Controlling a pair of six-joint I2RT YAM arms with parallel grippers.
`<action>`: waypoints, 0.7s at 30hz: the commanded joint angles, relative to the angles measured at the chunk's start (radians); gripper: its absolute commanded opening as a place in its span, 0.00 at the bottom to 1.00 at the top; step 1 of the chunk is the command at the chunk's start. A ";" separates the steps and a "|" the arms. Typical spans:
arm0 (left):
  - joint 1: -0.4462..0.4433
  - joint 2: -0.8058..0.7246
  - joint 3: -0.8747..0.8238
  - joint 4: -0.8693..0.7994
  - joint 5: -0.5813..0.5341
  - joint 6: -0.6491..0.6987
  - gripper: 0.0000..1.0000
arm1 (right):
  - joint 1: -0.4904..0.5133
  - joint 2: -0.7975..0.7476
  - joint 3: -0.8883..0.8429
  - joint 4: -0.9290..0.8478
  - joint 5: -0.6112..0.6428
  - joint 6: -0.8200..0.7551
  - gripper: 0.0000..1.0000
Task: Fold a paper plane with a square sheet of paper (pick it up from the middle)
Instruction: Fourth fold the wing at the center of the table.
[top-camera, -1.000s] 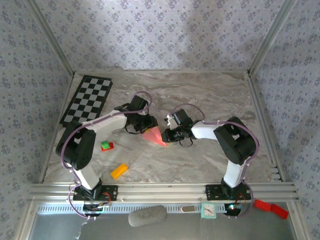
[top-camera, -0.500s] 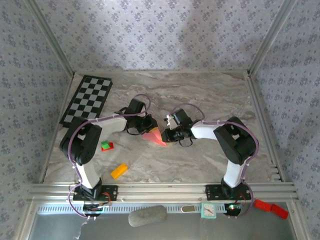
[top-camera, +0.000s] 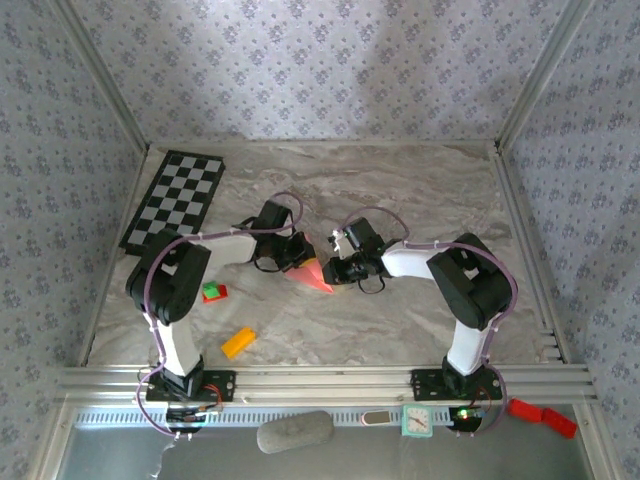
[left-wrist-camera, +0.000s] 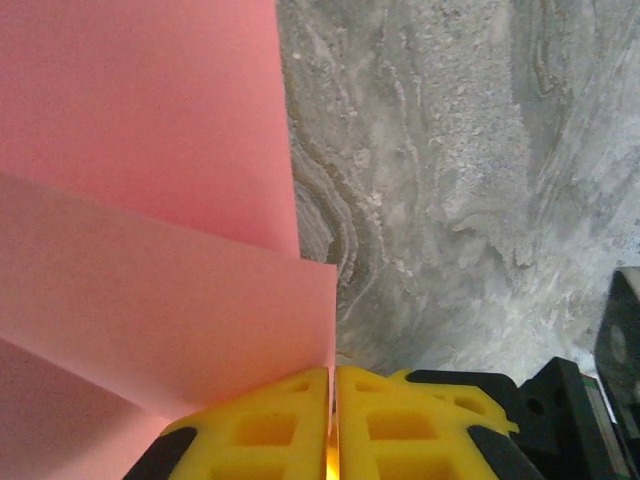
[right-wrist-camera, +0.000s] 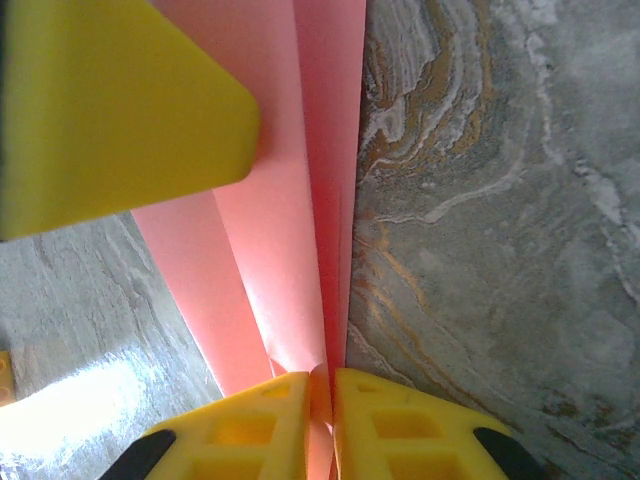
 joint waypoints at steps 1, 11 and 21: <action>0.005 0.023 -0.014 0.016 0.022 0.002 0.11 | 0.013 0.048 -0.002 -0.059 0.049 -0.016 0.17; 0.005 0.043 -0.011 0.025 0.024 0.007 0.11 | 0.013 0.041 -0.005 -0.063 0.051 -0.013 0.17; 0.005 0.060 -0.011 0.021 0.021 0.015 0.12 | 0.013 0.034 -0.007 -0.064 0.049 -0.013 0.17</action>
